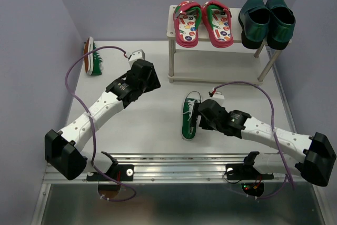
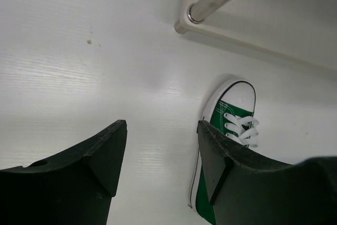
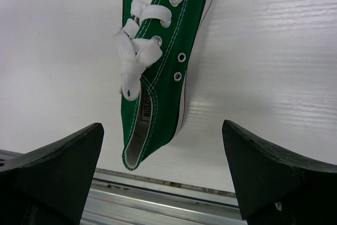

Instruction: Place and organize the shoes onto the shoe shelf

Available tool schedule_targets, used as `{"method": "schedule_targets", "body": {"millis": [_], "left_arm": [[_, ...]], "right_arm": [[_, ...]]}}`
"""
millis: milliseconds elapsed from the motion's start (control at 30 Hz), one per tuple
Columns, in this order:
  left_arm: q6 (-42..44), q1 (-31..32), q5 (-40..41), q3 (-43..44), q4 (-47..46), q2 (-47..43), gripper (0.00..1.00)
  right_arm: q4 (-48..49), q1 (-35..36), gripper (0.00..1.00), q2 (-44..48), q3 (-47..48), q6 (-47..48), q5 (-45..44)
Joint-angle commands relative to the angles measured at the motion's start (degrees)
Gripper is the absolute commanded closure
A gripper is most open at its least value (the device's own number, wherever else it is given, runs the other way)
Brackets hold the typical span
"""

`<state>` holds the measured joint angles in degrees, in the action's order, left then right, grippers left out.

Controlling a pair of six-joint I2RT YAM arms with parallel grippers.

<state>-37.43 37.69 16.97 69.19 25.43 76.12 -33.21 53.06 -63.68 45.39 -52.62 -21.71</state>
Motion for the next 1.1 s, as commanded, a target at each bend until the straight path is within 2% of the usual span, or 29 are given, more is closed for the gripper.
{"method": "schedule_targets", "body": {"millis": [0,100,133,233,333,400,433,567,700,833,1067], "left_arm": [[2.80,-2.97,1.75,-0.72,2.87,-2.81,0.34],[3.15,-5.34,1.22,-1.25,3.13,-3.34,0.34],[3.15,-5.70,0.79,-1.60,3.05,-3.69,0.34],[3.24,-6.58,0.43,-2.48,2.52,-4.22,0.34],[3.33,-6.93,0.34,-3.35,2.52,-4.92,0.34],[3.33,-7.19,0.34,-3.62,2.34,-5.27,0.34],[3.33,-7.37,0.43,-3.80,2.34,-5.45,0.34],[3.50,-7.89,0.61,-4.15,2.25,-6.68,0.34],[4.12,-8.77,1.04,-3.54,2.43,-7.74,0.34],[4.56,-9.83,1.57,-2.22,2.52,-8.18,0.34],[4.47,-10.97,1.84,-1.07,2.61,-9.49,0.34]], "right_arm": [[12.19,0.03,0.01,-5.20,-0.91,-1.26,1.41],[14.31,0.03,0.10,-9.17,-0.91,-1.34,2.11],[15.62,0.03,0.17,-11.36,-1.09,-1.34,2.38],[17.56,0.03,0.29,-13.92,-1.53,-1.69,3.08],[17.83,0.03,0.49,-16.56,-1.18,-1.61,2.99],[17.83,0.03,0.59,-17.09,-1.00,-1.08,2.99],[17.83,0.03,0.70,-17.09,-0.83,-0.73,2.91],[15.29,0.03,0.99,-14.90,-0.04,0.06,-0.24],[9.32,0.03,0.99,-7.28,2.69,2.34,-4.91],[5.98,-4.00,0.99,-1.55,4.71,6.82,-2.11],[3.07,-10.95,0.99,-1.18,12.78,16.40,-0.70]]}}
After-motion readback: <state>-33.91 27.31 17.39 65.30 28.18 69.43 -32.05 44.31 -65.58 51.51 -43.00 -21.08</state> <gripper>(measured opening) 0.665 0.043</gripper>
